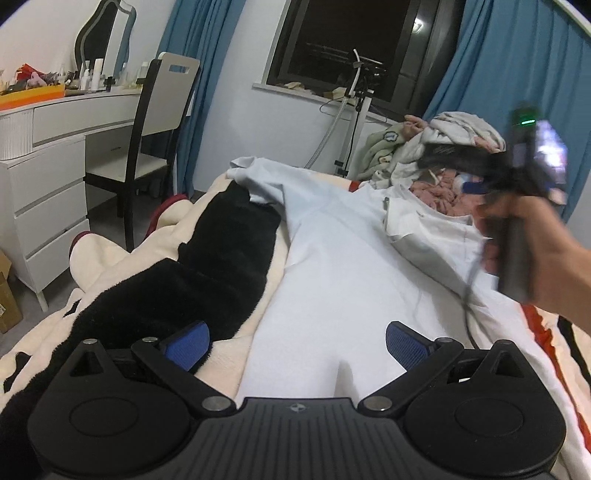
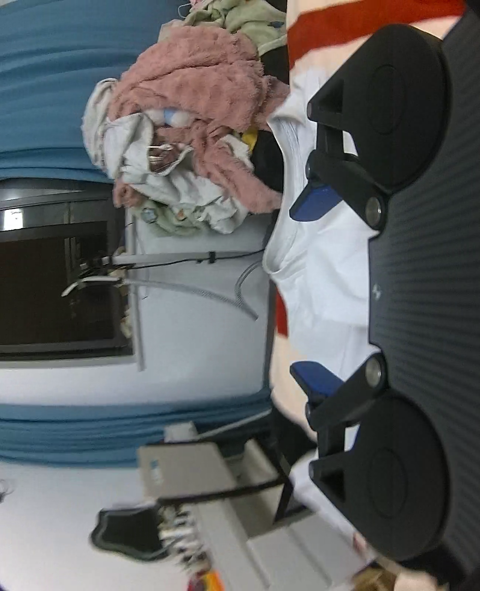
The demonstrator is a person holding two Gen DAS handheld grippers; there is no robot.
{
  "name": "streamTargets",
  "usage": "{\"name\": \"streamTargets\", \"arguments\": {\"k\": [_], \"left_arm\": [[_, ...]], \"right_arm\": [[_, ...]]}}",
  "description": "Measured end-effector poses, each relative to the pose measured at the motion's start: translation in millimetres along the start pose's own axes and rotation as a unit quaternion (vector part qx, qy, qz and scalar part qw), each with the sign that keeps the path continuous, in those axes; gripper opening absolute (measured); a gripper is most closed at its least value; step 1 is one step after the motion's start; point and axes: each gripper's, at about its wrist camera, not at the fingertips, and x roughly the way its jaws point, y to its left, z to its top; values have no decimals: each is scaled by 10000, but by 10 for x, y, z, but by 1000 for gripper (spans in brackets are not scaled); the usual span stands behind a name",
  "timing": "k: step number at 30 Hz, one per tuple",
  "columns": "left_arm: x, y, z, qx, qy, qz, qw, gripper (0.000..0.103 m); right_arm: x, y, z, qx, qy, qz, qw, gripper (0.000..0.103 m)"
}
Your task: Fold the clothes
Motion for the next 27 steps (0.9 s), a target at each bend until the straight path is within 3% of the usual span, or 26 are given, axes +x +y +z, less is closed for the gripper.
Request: {"name": "streamTargets", "arguments": {"k": [7,15,22,27], "left_arm": [[-384,-160,-17,227,-260,-176,9992,103],[-991,-381,-106,430,-416,-464,9971,103],[-1219,-517,-292,594,-295,-532,9964,103],[-1138,-637,-397,767,-174,-407,9961,103]], "right_arm": [[-1583,-107,111,301,-488,258,9980,84],[-3056,-313,-579,621,-689,-98,9956,84],[-3561,-430,-1214,999,-274,-130,9945,84],[-3527,-440,-1240,1038,-235,-98,9943,84]]}}
